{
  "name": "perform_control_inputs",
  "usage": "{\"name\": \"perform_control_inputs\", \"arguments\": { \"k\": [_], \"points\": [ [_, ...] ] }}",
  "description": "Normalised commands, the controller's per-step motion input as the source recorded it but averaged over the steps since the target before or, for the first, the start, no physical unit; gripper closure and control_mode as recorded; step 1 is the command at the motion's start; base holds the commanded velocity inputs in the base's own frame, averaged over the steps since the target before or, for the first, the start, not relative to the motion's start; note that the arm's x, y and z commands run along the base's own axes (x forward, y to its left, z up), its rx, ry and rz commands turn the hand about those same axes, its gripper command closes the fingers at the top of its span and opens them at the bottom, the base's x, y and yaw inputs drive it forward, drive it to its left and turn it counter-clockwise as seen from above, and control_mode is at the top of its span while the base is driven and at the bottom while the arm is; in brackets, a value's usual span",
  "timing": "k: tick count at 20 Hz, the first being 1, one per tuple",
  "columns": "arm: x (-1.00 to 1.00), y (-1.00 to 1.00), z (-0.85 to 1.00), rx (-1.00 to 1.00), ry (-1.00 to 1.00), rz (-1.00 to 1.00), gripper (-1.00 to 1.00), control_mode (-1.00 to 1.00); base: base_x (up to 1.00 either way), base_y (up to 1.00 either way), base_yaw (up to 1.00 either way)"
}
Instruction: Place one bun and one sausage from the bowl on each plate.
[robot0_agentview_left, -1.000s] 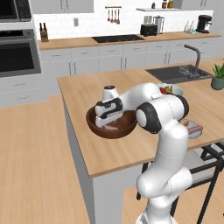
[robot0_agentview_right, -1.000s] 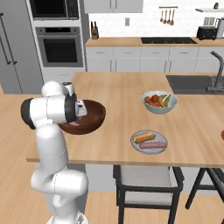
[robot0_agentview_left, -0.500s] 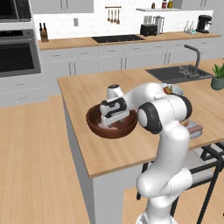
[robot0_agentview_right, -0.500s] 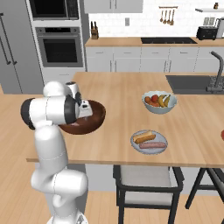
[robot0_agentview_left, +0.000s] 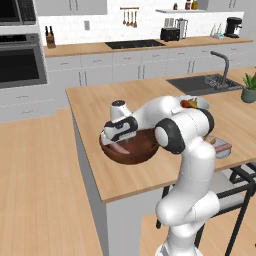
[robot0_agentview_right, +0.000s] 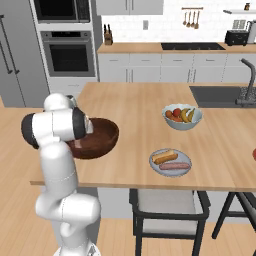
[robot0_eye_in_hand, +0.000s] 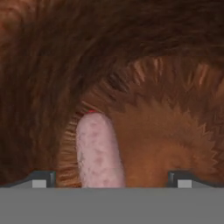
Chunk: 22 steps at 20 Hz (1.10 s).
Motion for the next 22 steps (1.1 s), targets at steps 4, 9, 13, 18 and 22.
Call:
{"name": "perform_control_inputs", "arguments": {
  "k": [4,9,13,18,22],
  "points": [
    [0.34,-0.59,-0.76,0.08,0.0,-0.16,-1.0,-1.0,0.0,0.0,0.0],
    [-0.68,-0.49,-0.37,0.11,-0.02,-0.17,-1.0,-1.0,0.0,0.0,0.0],
    [-0.96,0.0,-0.03,0.0,-0.12,-0.04,-1.0,-1.0,0.0,0.0,0.0],
    [-0.07,0.18,-0.41,0.01,-0.1,-0.07,-1.0,-1.0,0.0,0.0,0.0],
    [0.28,-0.02,-1.0,0.04,0.11,-0.17,-1.0,-1.0,0.0,0.0,0.0]
  ]
}}
